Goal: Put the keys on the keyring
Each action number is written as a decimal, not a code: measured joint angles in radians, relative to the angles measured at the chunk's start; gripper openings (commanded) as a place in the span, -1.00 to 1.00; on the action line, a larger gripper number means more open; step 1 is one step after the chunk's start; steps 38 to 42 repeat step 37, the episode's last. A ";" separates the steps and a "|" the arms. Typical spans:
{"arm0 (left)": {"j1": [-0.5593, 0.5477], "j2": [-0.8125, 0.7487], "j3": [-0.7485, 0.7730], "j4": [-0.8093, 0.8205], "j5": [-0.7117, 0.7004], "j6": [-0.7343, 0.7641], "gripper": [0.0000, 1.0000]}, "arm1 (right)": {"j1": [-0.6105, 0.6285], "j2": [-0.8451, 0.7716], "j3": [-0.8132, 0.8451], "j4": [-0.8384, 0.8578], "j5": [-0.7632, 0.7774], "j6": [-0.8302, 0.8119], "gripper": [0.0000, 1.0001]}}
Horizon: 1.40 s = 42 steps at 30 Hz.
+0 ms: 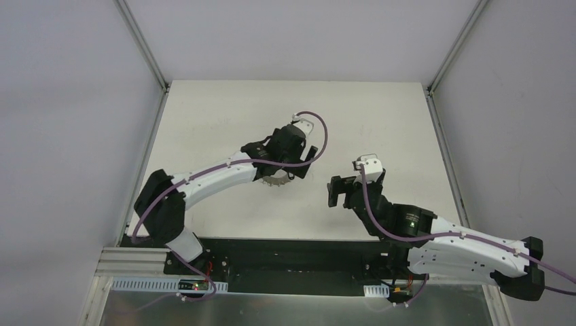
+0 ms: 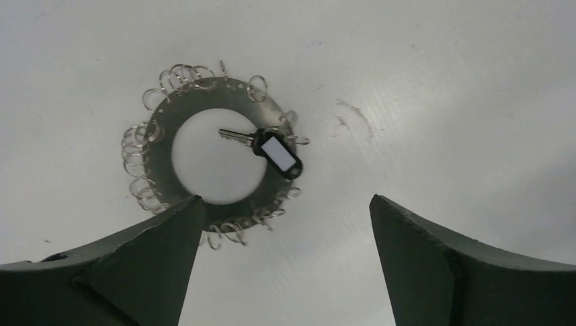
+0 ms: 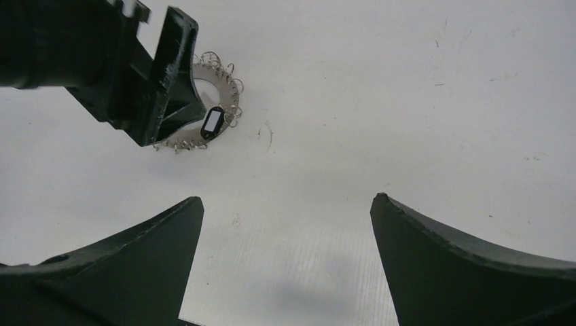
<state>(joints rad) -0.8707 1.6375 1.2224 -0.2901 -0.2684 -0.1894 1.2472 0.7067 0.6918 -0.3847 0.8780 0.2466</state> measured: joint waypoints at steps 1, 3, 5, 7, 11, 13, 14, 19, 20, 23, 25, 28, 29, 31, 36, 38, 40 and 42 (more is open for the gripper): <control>0.000 -0.028 0.000 0.002 0.013 0.009 0.98 | 0.000 0.021 0.012 -0.008 0.000 -0.001 0.98; 0.000 -0.103 0.000 0.005 0.049 0.011 0.98 | 0.000 0.068 0.037 -0.015 0.000 -0.002 0.98; 0.000 -0.173 -0.001 0.010 0.072 0.018 0.98 | 0.000 0.097 0.053 -0.018 0.000 -0.007 0.98; 0.000 -0.251 -0.008 0.018 0.086 0.019 0.98 | -0.002 0.121 0.072 -0.017 -0.003 -0.016 0.98; 0.000 -0.424 -0.047 0.016 0.093 0.018 0.98 | -0.009 0.163 0.130 -0.016 -0.013 -0.026 0.98; 0.000 -0.494 -0.069 0.011 0.083 0.018 0.98 | -0.010 0.168 0.154 -0.010 -0.014 -0.026 0.98; 0.000 -0.528 -0.080 0.003 0.074 0.018 0.98 | -0.010 0.168 0.161 -0.005 -0.011 -0.026 0.98; 0.000 -0.657 -0.140 -0.062 -0.008 0.011 0.98 | -0.012 0.168 0.188 0.040 0.098 -0.003 0.98; 0.000 -0.675 -0.151 -0.071 -0.025 0.006 0.98 | -0.013 0.169 0.192 0.048 0.122 -0.003 0.98; 0.000 -0.742 -0.173 -0.124 -0.084 -0.011 0.98 | -0.013 0.182 0.210 0.067 0.204 -0.005 0.98; 0.000 -0.788 -0.173 -0.153 -0.114 -0.013 0.98 | -0.014 0.203 0.226 0.071 0.250 -0.005 0.98; 0.000 -0.852 -0.173 -0.183 -0.135 -0.011 0.98 | -0.013 0.227 0.236 0.074 0.279 -0.009 0.98; 0.000 -0.872 -0.173 -0.193 -0.134 -0.010 0.98 | -0.013 0.232 0.236 0.074 0.284 -0.014 0.98; 0.000 -0.895 -0.173 -0.205 -0.126 -0.004 0.98 | -0.013 0.233 0.236 0.077 0.285 -0.034 0.98; 0.000 -0.892 -0.173 -0.241 -0.099 0.005 0.98 | -0.013 0.219 0.234 0.128 0.278 -0.090 0.98; 0.000 -0.888 -0.173 -0.247 -0.098 0.008 0.98 | -0.013 0.211 0.233 0.136 0.268 -0.099 0.98; 0.000 -0.888 -0.173 -0.247 -0.098 0.008 0.98 | -0.013 0.211 0.233 0.136 0.268 -0.099 0.98; 0.000 -0.888 -0.173 -0.247 -0.098 0.008 0.98 | -0.013 0.211 0.233 0.136 0.268 -0.099 0.98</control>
